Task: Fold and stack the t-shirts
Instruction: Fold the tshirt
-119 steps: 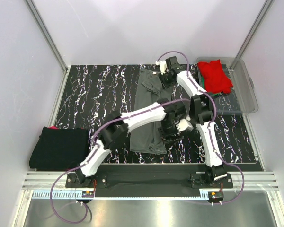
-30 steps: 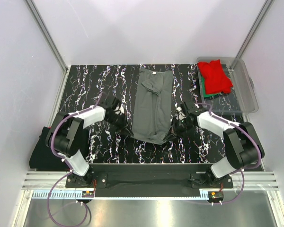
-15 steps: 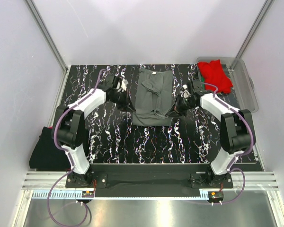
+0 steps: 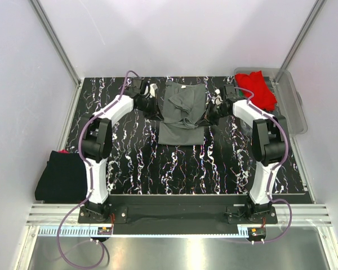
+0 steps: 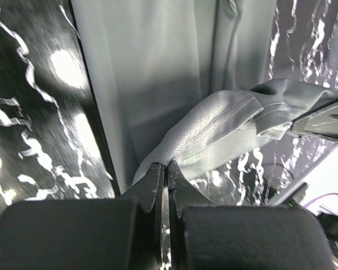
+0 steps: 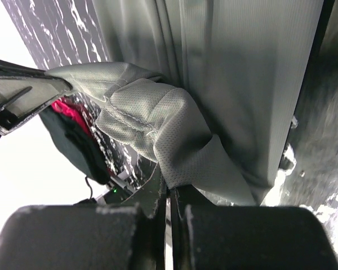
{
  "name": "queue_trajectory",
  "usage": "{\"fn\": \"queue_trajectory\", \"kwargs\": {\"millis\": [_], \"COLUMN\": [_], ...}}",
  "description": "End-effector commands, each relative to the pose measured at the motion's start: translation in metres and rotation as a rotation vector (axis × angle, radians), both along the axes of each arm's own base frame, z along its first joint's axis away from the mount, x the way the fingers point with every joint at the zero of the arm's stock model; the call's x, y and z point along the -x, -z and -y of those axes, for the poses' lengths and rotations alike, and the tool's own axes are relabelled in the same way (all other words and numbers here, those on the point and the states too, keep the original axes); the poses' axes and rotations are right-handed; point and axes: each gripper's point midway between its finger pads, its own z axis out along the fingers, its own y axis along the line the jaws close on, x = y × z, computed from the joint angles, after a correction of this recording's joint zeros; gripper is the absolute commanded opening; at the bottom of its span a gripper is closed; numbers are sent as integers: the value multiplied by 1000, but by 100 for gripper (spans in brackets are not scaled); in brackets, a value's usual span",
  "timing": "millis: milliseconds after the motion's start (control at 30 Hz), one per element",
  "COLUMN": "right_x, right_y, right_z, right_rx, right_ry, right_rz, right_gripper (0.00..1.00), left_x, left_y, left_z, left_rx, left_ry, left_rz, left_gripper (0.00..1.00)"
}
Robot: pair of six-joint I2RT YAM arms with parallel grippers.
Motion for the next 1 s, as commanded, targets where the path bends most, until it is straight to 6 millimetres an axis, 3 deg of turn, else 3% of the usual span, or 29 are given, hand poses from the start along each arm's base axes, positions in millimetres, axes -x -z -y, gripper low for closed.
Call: {"fn": "queue_trajectory", "kwargs": {"millis": [0,367,400,433,467,533,567,633,667,700,767,800,833,967], "right_x": [-30,-65,-67,-70,-72,-76,-77,-72,-63,-56,-39,-19,-7,44], "right_y": [-9,5,8,11,10,2,-3,-21,-20,-34,-34,-26,-19,24], "right_z": [2,4,5,7,7,8,11,18,21,24,32,35,35,37], "right_rx": [16,62,70,84,86,99,102,104,107,100,98,86,79,62], "right_ry": [-3,-3,0,8,9,2,3,0,0,-2,9,9,6,2], "right_rz": [101,156,157,156,160,196,208,237,221,243,203,152,118,-52], "right_gripper": [0,0,1,5,26,39,48,50,50,50,51,51,51,53], "left_x": [-35,-77,-79,-80,-83,-87,-89,-83,-79,-70,-39,-26,0,57], "left_y": [-16,-4,-2,1,1,-6,-10,-30,-33,-35,-32,-37,-17,18], "left_z": [-1,2,2,1,-1,-4,-7,-15,-20,-24,-27,-27,-26,-20], "left_rx": [-14,-50,-54,-63,-79,-104,-120,-145,-165,-165,-126,-84,-39,68], "left_ry": [-2,3,1,-1,-13,-10,-13,-29,-44,-53,-46,-63,-46,-45], "left_rz": [128,208,212,211,220,257,272,293,293,270,195,150,44,-189], "left_gripper": [0,0,4,19,36,58,60,64,66,67,67,68,68,69]}}
